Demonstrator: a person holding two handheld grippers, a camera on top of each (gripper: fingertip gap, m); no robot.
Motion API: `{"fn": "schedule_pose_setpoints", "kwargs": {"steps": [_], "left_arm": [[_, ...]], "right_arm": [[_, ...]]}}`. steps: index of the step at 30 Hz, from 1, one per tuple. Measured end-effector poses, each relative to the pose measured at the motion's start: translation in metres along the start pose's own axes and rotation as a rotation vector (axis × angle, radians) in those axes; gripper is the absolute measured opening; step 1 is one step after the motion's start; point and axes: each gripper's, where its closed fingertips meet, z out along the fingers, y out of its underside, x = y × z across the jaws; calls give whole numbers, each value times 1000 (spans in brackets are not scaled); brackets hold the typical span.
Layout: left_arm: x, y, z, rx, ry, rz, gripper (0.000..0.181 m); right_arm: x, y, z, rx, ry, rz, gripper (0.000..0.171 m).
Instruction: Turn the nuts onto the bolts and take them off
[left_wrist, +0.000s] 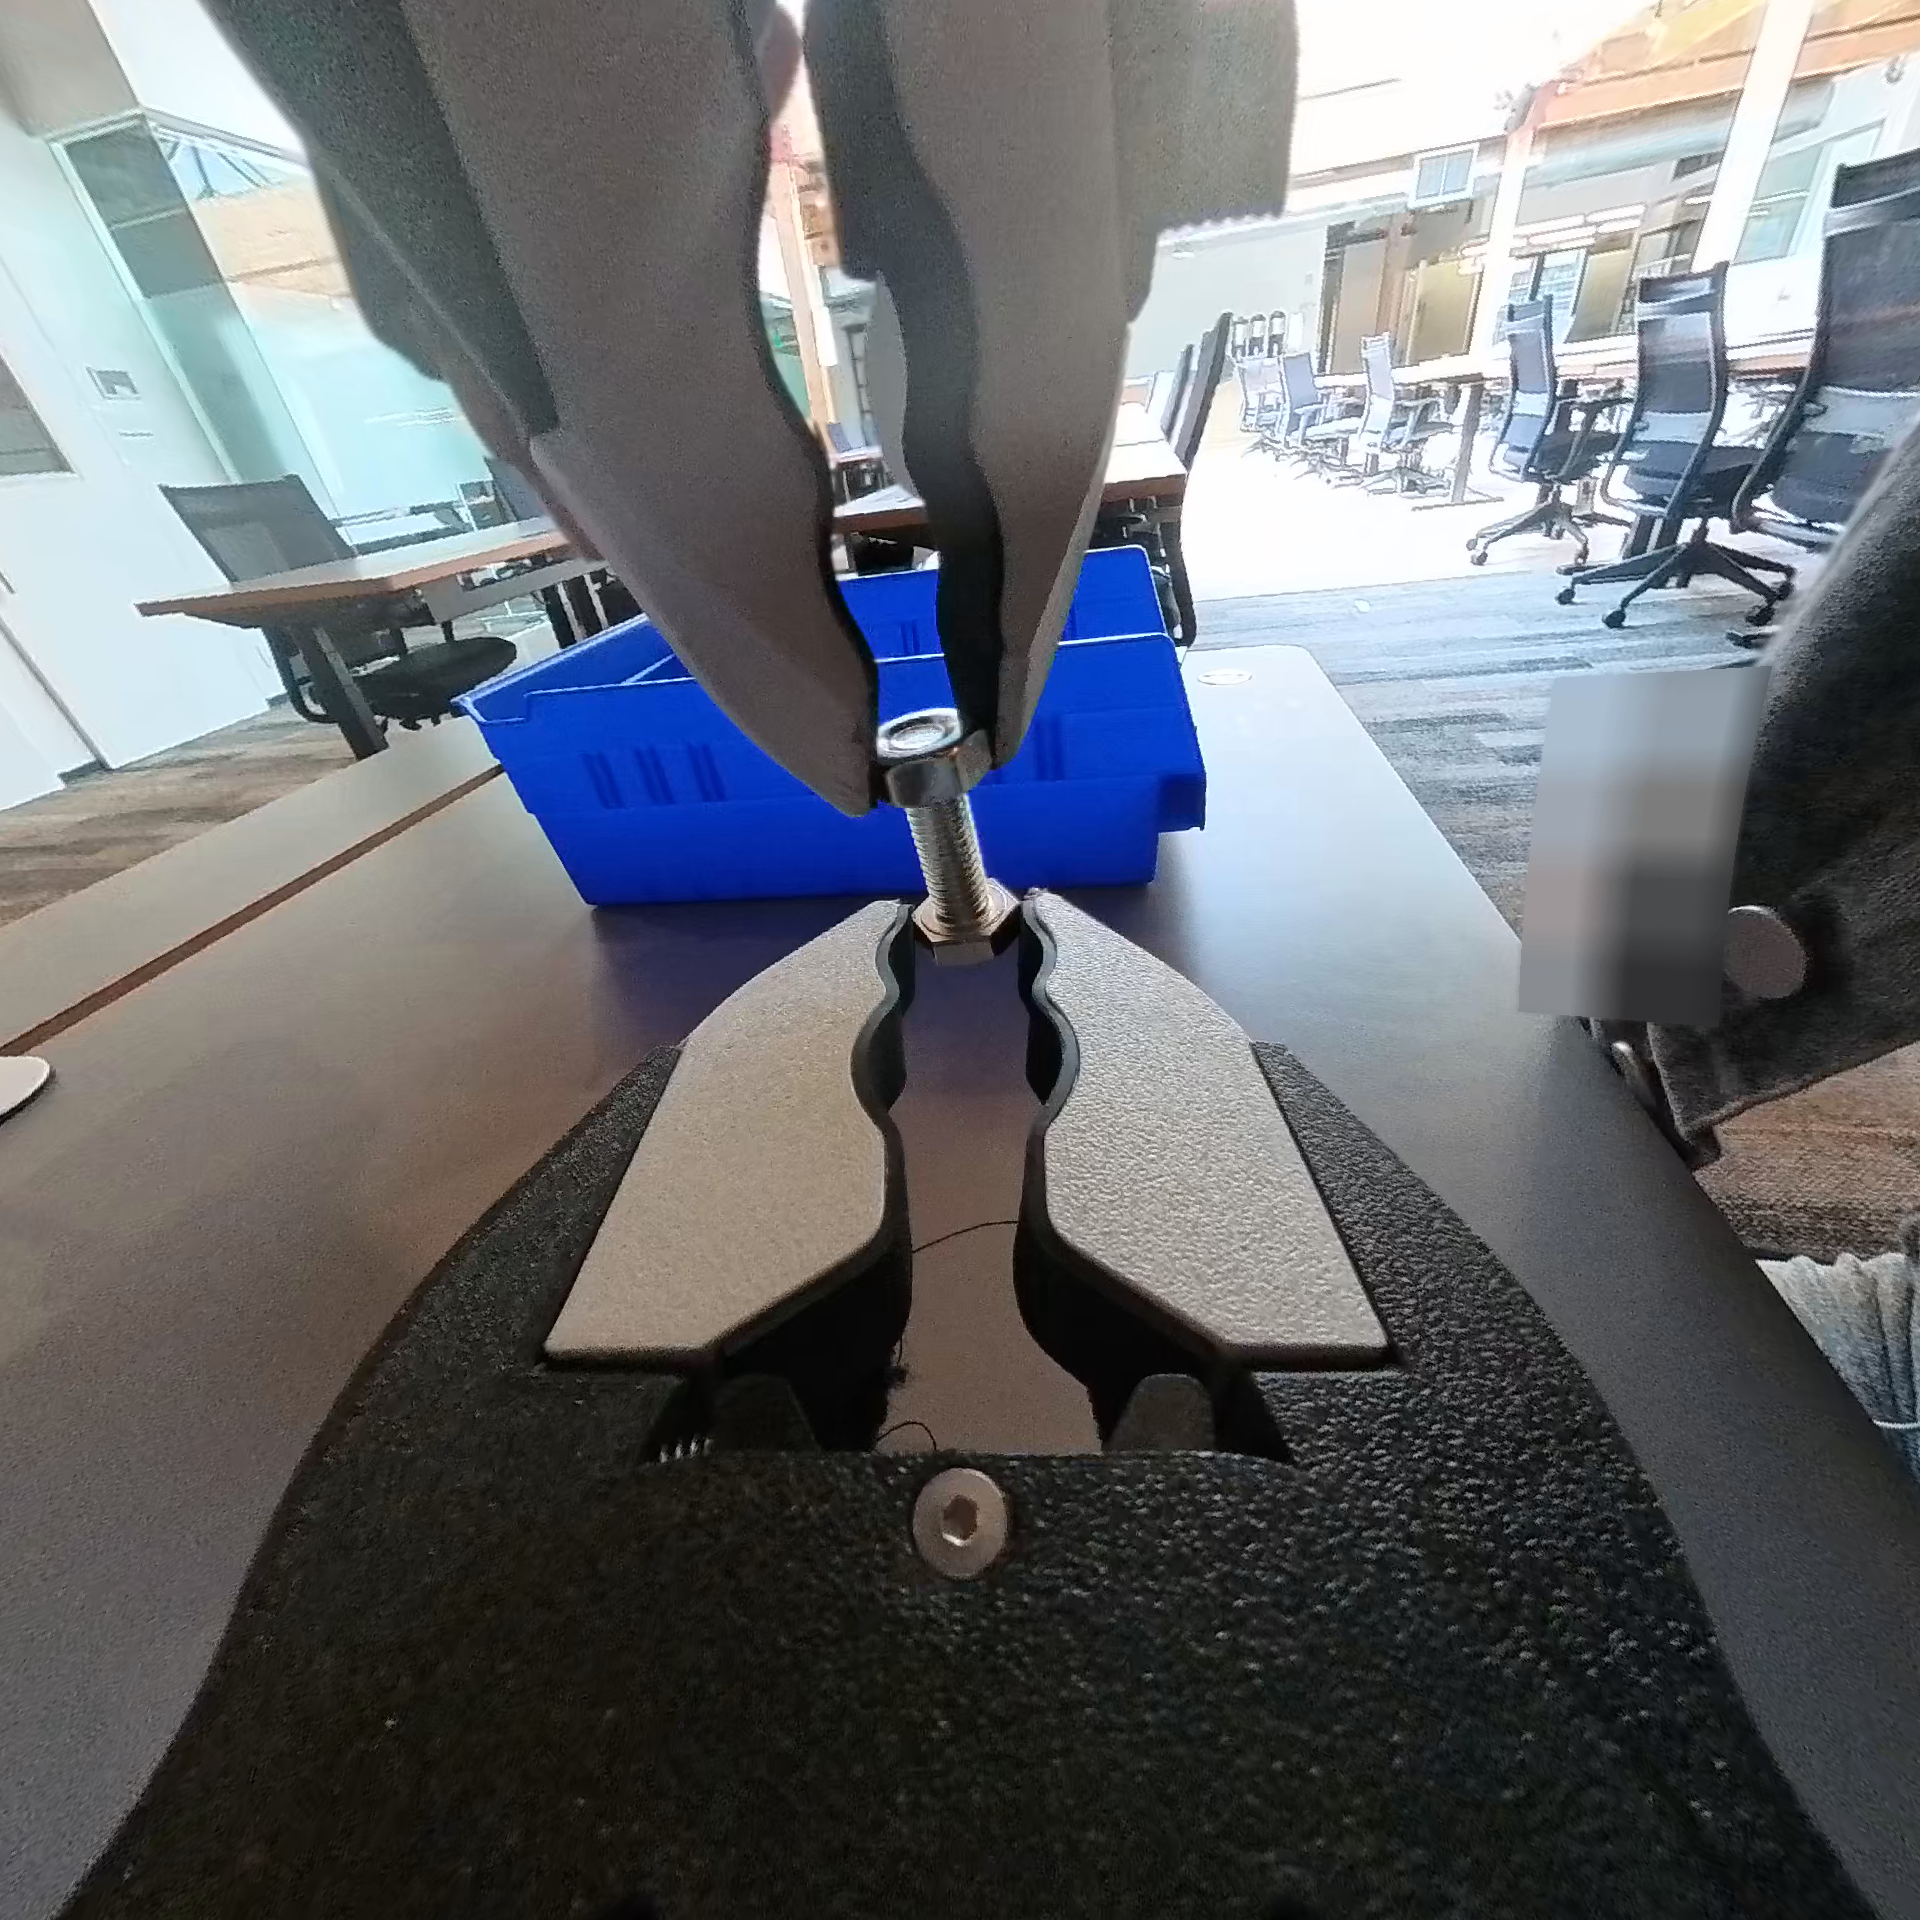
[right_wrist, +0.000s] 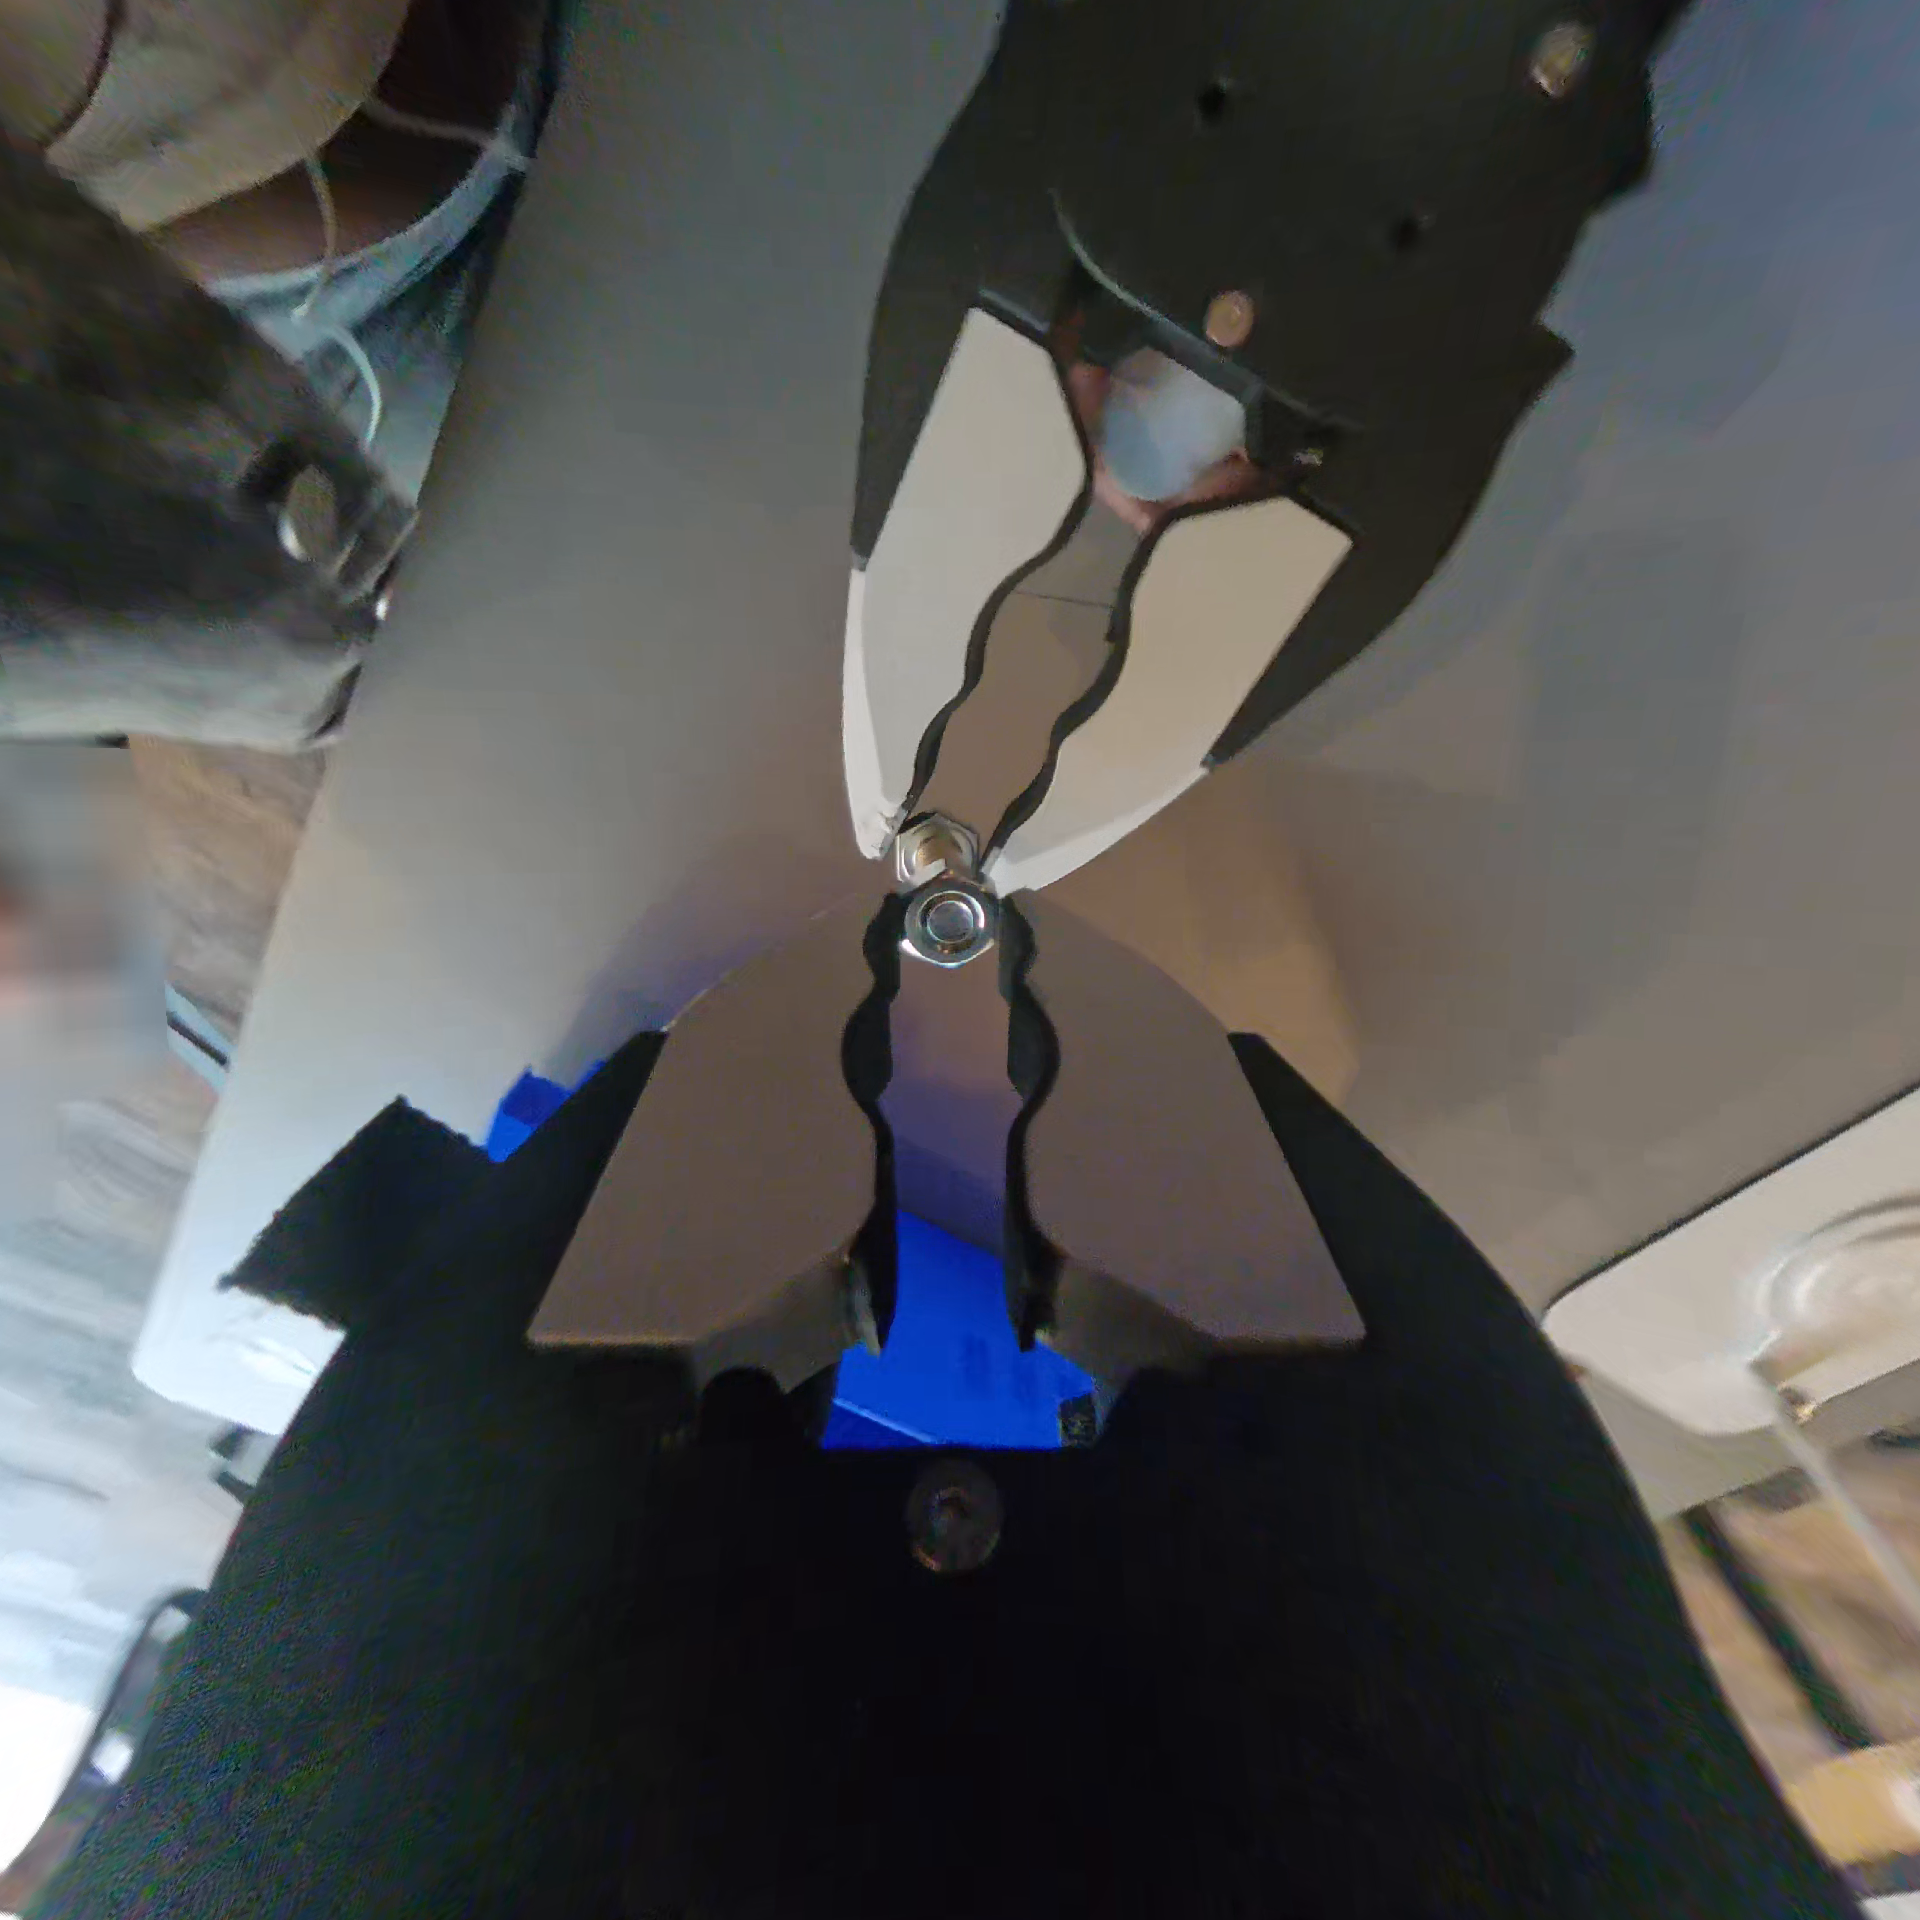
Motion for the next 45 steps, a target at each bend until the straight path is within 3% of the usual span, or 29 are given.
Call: {"fn": "schedule_pose_setpoints", "kwargs": {"steps": [7,13,16,19,24,28,31,34,39,45], "left_arm": [[-3,1,0,-8,-34,11,19],[-3,1,1,-14,-35,22,19],[0,0,0,-4,-18,14,19],[3,1,1,-11,6,23,19],[5,0,2,-2,17,10,19],[5,0,1,-4,24,12,19],[6,0,1,-1,28,5,19],[6,-1,1,-2,27,6,19],[3,-1,0,-5,6,4,19],[-1,0,1,-10,-28,10,19]], "right_arm": [[3,1,0,25,141,530,17],[2,2,1,67,209,773,30],[4,1,0,75,215,713,39],[7,0,-8,58,218,429,44],[-5,-4,-10,18,82,-46,37],[-2,-4,-5,-5,3,-136,34],[-1,-1,-1,-31,-14,-190,20],[-1,-2,-1,-14,-24,-161,17],[-1,3,-1,-9,43,68,17],[-3,10,-2,-23,187,496,17]]}}
